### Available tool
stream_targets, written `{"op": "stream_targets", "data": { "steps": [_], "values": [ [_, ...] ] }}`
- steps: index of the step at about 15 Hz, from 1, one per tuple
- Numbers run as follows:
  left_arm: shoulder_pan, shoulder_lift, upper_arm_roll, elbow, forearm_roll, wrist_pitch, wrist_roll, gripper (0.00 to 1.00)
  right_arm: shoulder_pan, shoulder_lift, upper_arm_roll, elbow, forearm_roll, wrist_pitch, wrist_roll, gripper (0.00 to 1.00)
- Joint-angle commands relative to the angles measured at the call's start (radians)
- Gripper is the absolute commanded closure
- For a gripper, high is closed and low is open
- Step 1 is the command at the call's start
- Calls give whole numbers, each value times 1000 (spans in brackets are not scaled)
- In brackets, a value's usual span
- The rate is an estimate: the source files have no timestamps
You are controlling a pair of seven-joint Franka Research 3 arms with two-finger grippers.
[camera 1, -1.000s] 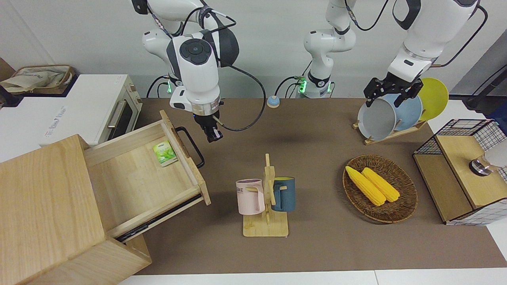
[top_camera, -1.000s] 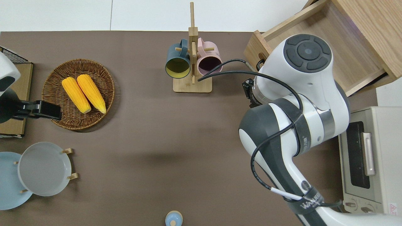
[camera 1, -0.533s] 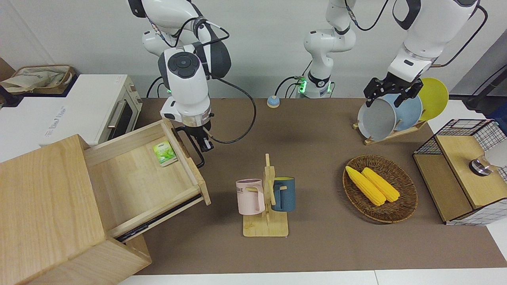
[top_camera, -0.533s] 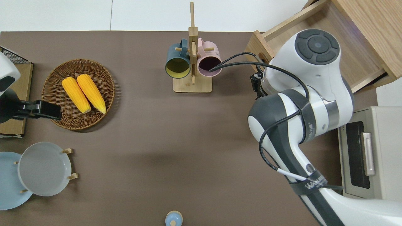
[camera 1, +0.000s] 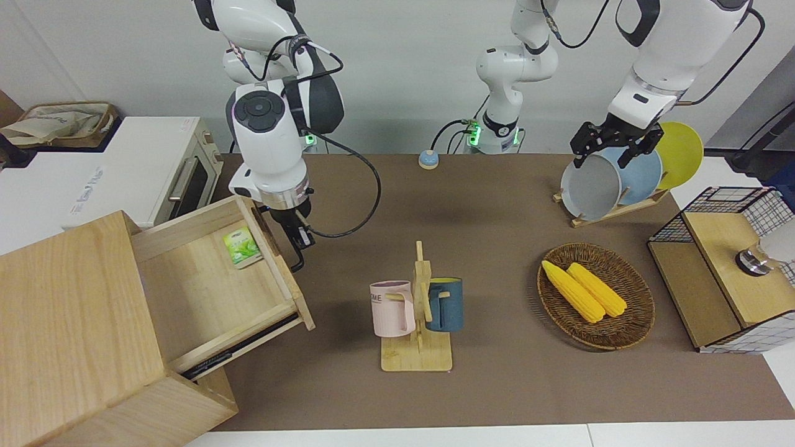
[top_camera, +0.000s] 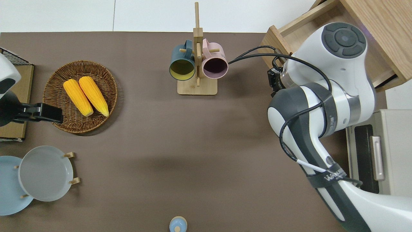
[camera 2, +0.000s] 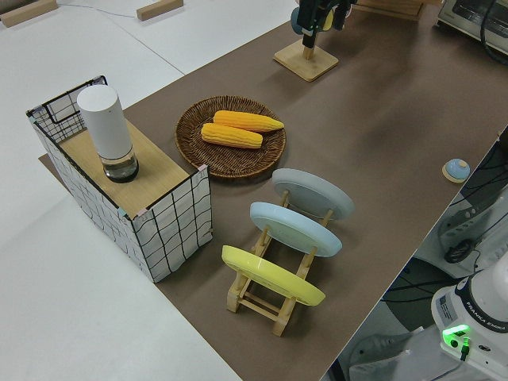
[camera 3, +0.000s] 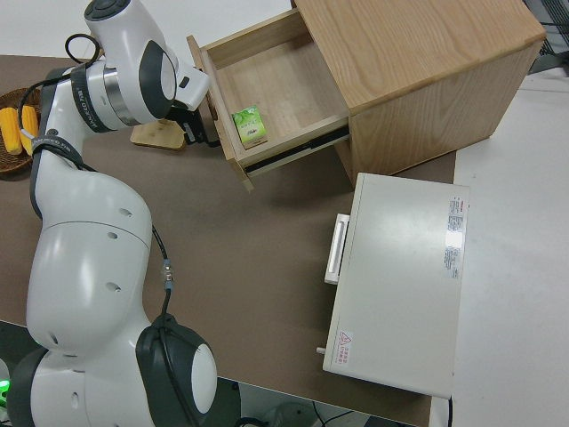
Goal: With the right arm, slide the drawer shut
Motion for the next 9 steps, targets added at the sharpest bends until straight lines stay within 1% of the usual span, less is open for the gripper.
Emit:
{"op": "stream_targets", "data": {
  "steps": [1,4,9],
  "values": [
    [4,11,-6,26,17,-20,10,7,-51,35,17,54,-15,11,-50,1000],
    [4,11,-6,26,17,-20,10,7,-90,50,23,71,-15,13,-87,1000],
    [4,11,-6,26,17,-20,10,7,-156,59,26,74,-17,14,-182,1000]
  ]
}}
